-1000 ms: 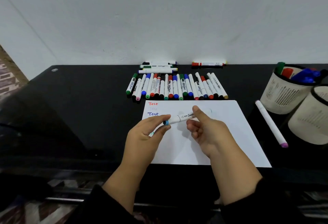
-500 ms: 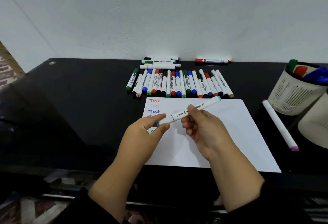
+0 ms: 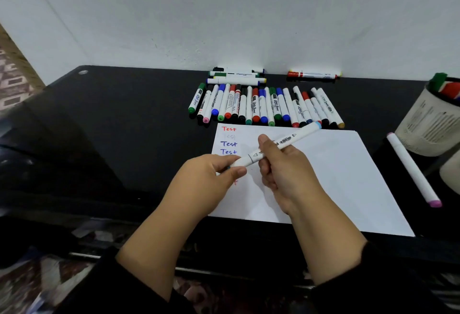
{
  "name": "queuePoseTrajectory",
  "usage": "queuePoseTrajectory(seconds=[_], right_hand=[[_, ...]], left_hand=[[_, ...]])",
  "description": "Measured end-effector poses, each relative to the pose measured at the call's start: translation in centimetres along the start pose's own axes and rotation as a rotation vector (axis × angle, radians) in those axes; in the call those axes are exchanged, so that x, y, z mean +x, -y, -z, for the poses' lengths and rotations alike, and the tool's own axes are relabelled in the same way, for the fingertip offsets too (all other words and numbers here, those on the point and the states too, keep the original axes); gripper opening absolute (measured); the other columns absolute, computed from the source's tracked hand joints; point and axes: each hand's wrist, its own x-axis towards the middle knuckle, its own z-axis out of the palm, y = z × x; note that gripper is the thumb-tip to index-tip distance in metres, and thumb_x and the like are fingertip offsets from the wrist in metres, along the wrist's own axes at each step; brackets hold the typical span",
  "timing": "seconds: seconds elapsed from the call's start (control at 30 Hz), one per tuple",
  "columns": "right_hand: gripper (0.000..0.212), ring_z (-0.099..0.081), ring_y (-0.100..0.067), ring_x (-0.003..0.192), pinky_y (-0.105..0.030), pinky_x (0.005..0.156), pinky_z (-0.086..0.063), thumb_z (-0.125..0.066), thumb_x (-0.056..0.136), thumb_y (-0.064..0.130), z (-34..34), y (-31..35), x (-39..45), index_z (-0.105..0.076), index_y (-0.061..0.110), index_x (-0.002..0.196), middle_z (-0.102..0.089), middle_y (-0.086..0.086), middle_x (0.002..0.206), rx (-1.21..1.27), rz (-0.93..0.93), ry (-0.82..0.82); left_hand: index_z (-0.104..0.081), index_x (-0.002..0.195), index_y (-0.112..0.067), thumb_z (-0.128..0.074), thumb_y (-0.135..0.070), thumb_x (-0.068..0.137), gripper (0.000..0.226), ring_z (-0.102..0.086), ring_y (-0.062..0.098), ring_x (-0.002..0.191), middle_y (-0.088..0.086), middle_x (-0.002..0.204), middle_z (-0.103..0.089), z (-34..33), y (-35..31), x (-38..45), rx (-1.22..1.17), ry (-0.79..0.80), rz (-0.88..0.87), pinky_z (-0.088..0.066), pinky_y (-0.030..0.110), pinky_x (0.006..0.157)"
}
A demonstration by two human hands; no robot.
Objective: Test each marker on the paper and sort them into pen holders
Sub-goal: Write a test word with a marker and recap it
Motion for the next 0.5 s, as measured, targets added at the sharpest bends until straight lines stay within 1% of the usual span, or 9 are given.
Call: queuePoseTrajectory(seconds=[0.13, 0.2, 0.27, 0.4, 0.43, 0.5], right_hand=[[0.025, -0.029, -0.008, 0.039, -0.018, 0.037, -0.025, -0.056, 0.095, 0.025, -1.0, -0.2, -0.1, -0.052, 0.014, 0.072, -0.040, 0.003, 0.045, -0.009, 0.025, 0.002], [0.026, -0.028, -0.008, 0.040, -0.018, 0.038, -0.024, -0.055, 0.095, 0.025, -1.2, -0.2, -0.2, -0.050, 0.014, 0.072, -0.038, 0.005, 0.042, 0.003, 0.030, 0.021], [0.026, -0.028, -0.007, 0.039, -0.018, 0.039, -0.025, -0.054, 0.095, 0.024, -1.5, -0.3, -0.2, -0.050, 0.015, 0.071, -0.038, 0.006, 0.041, 0.039, 0.042, 0.043], [0.026, -0.029, -0.005, 0.039, -0.017, 0.040, -0.026, -0.054, 0.096, 0.023, -2.1, -0.6, -0.2, -0.050, 0.016, 0.071, -0.040, 0.009, 0.040, 0.089, 0.077, 0.074], [0.026, -0.029, -0.006, 0.039, -0.017, 0.041, -0.026, -0.053, 0.096, 0.022, -2.2, -0.7, -0.1, -0.049, 0.015, 0.071, -0.040, 0.008, 0.041, 0.100, 0.085, 0.082], [0.026, -0.028, -0.006, 0.041, -0.018, 0.042, -0.025, -0.054, 0.096, 0.021, -2.3, -0.9, -0.1, -0.048, 0.015, 0.071, -0.038, 0.007, 0.043, 0.116, 0.092, 0.091]], left_hand=[[-0.063, 0.120, -0.032, -0.059, -0.035, 0.089, 0.031, -0.054, -0.002, 0.080, -0.020, 0.086, -0.060, 0.7, 0.2, -0.4, -0.072, -0.003, 0.029, -0.037, 0.008, 0.062], [-0.063, 0.118, -0.033, -0.058, -0.035, 0.090, 0.029, -0.055, -0.001, 0.079, -0.018, 0.087, -0.061, 1.1, 0.2, -0.6, -0.083, 0.004, 0.031, -0.038, 0.009, 0.061], [-0.065, 0.116, -0.033, -0.058, -0.034, 0.090, 0.027, -0.056, 0.002, 0.074, -0.015, 0.086, -0.064, 1.4, 0.3, -0.6, -0.097, 0.003, 0.035, -0.039, 0.009, 0.057], [-0.066, 0.114, -0.032, -0.059, -0.032, 0.090, 0.026, -0.049, -0.002, 0.050, -0.012, 0.074, -0.064, 2.0, 0.4, -0.6, -0.124, 0.008, 0.054, -0.034, 0.006, 0.045], [-0.066, 0.114, -0.032, -0.059, -0.031, 0.090, 0.025, -0.048, -0.003, 0.049, -0.012, 0.071, -0.063, 2.1, 0.4, -0.6, -0.128, 0.008, 0.056, -0.034, 0.006, 0.045], [-0.067, 0.112, -0.032, -0.059, -0.031, 0.090, 0.024, -0.050, 0.000, 0.054, -0.011, 0.074, -0.064, 2.3, 0.5, -0.6, -0.134, 0.010, 0.058, -0.035, 0.007, 0.047]])
